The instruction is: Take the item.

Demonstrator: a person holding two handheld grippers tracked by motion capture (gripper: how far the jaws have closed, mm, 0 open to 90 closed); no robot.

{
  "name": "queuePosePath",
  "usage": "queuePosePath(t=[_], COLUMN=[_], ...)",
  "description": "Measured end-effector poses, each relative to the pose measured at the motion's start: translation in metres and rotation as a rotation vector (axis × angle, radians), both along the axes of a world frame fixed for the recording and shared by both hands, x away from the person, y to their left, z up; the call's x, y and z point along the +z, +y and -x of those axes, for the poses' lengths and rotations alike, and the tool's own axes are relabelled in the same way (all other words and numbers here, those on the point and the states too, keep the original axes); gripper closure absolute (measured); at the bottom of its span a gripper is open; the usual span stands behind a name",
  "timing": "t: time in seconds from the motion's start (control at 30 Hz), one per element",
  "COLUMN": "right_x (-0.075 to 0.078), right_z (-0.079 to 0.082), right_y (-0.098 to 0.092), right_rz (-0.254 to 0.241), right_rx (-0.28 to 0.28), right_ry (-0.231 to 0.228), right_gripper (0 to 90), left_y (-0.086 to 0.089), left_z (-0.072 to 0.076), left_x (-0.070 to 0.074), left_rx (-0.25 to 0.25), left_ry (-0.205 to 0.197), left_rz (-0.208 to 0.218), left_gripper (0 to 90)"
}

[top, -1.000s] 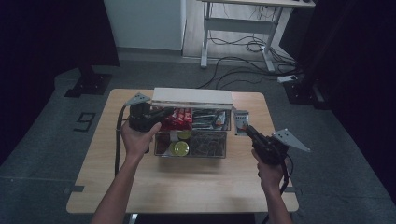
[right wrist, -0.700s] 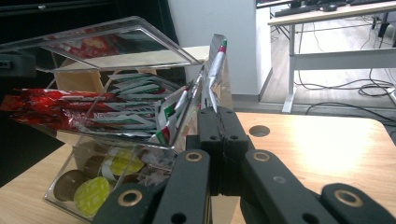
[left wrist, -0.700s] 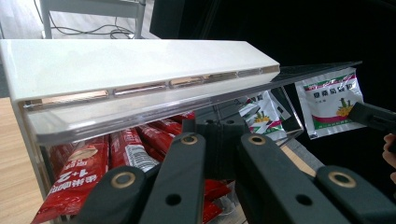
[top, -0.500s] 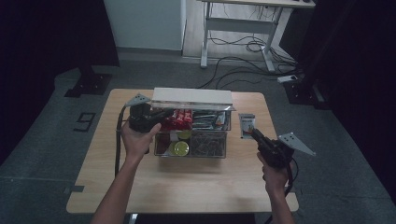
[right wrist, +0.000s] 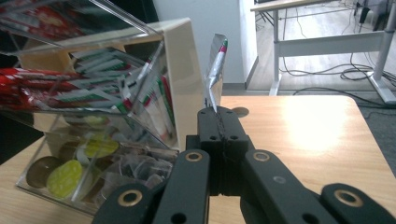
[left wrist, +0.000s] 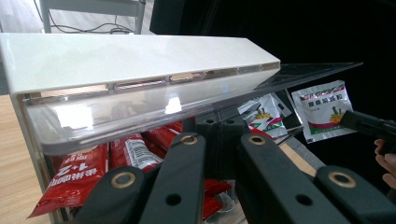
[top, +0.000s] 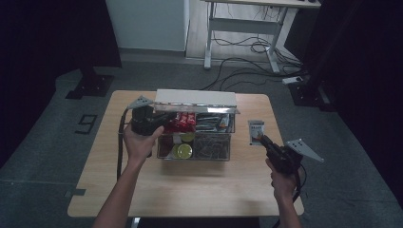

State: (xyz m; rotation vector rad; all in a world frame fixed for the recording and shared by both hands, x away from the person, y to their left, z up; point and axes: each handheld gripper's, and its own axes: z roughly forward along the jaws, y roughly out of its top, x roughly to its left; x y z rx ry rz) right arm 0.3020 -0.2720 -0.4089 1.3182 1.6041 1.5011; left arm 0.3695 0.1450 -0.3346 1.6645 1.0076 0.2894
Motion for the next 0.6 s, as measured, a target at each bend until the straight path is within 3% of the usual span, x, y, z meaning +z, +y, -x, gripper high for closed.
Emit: queuePosePath(t=[0.6], right_x=[-0.036], right_z=[-0.001], right_y=[-0.015], right_rz=[0.015], right_rx=[-0.036], right_ry=[0.081], right_gripper=[89.6], left_y=[-0.001], left_z=[0.0], left_x=[-0.003], left_rx=[0.0], left_ry=[0.005], left_rz=[-0.01], left_gripper=[90.0])
